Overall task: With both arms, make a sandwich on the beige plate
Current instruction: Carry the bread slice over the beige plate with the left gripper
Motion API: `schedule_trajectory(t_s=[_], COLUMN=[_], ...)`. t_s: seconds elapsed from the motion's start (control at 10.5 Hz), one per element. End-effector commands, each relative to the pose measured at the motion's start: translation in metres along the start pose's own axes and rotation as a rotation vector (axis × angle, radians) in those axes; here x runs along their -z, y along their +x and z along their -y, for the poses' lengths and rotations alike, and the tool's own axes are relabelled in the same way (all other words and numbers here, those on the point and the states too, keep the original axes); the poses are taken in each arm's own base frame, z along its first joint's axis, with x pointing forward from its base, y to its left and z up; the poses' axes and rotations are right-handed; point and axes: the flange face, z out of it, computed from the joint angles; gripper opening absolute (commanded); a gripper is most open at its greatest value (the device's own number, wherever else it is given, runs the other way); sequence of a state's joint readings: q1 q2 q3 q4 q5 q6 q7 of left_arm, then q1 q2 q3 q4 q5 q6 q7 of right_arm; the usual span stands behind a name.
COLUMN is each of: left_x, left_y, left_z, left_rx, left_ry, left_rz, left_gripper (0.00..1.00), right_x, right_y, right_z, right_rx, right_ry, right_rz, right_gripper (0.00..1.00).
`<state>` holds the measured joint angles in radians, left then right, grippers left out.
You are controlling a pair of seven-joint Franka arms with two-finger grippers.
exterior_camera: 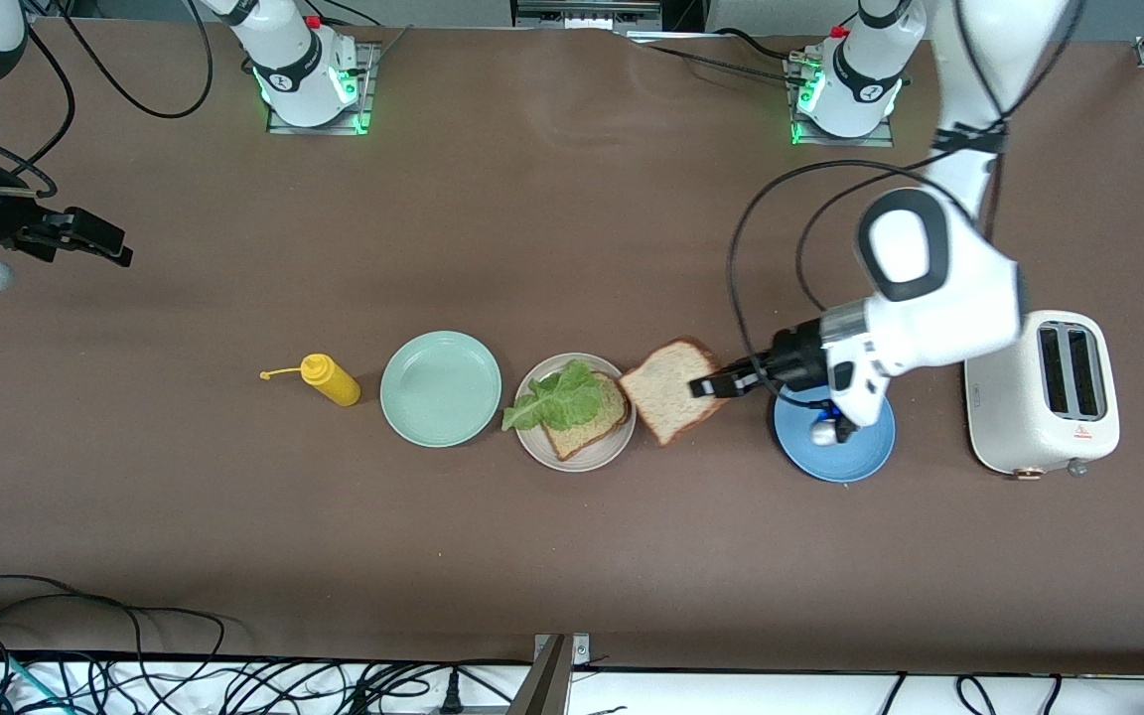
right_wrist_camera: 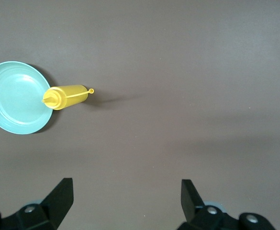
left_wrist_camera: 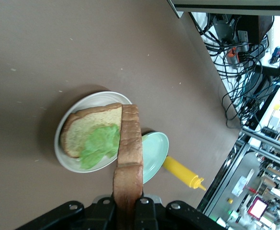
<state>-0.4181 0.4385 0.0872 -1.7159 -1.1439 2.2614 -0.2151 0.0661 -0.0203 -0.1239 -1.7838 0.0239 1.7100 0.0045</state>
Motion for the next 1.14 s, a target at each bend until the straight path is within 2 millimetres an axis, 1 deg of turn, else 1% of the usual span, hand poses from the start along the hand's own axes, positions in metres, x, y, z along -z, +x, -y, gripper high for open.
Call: schedule_trajectory(t_s=[0.0, 0.1, 0.19, 0.29, 0.38, 0.48, 0.57, 0.67, 0.86, 1.05], left_x=[-0.033, -0.048, -0.072, -0.086, -0.103, -0.112, -0.128, -0.135, -0.142, -0.150], left_y=[-0.011, -0.014, -0.022, -0.023, -0.030, -0.030, -0.037, -0.037, -0.044, -0.041], left_z=[-0.001, 0.000, 0.005, 0.013, 0.019, 0.021, 0.023, 0.022, 0.012, 0.014], left_rx=[0.066, 0.100, 0.117, 0.128, 0.123, 0.126, 0.135, 0.153, 0.174, 0.178], left_ry=[-0.060, -0.089, -0.093, -0.086, -0.065, -0.062, -0.063, -0.082, -0.122, -0.121], left_rz=[-0.035, -0.041, -0.056, -0.080, -0.081, -0.095, -0.092, -0.106, -0.094, -0.091], left_gripper=[0.00, 0.00, 0.00, 0.00, 0.00, 0.00, 0.00, 0.00, 0.00, 0.00], right_x=[0.000, 0.000, 0.000, 0.000, 0.001, 0.001, 0.001, 0.001, 0.001, 0.000], right_y=[-0.003, -0.003, -0.003, -0.003, -0.003, -0.003, -0.003, -0.003, -0.003, -0.003], right_z=[0.000, 0.000, 0.000, 0.000, 0.000, 0.000, 0.000, 0.000, 0.000, 0.000], right_rx=[-0.004, -0.004, -0.006, -0.004, -0.004, -0.004, -0.004, -0.004, -0.006, -0.004], right_ry=[0.017, 0.017, 0.017, 0.017, 0.017, 0.017, 0.017, 0.017, 0.017, 0.017], right_rz=[0.005, 0.005, 0.005, 0.005, 0.003, 0.003, 0.003, 0.003, 0.003, 0.005], right_gripper=[1.00, 1.00, 1.00, 1.00, 1.00, 1.00, 1.00, 1.00, 1.00, 1.00])
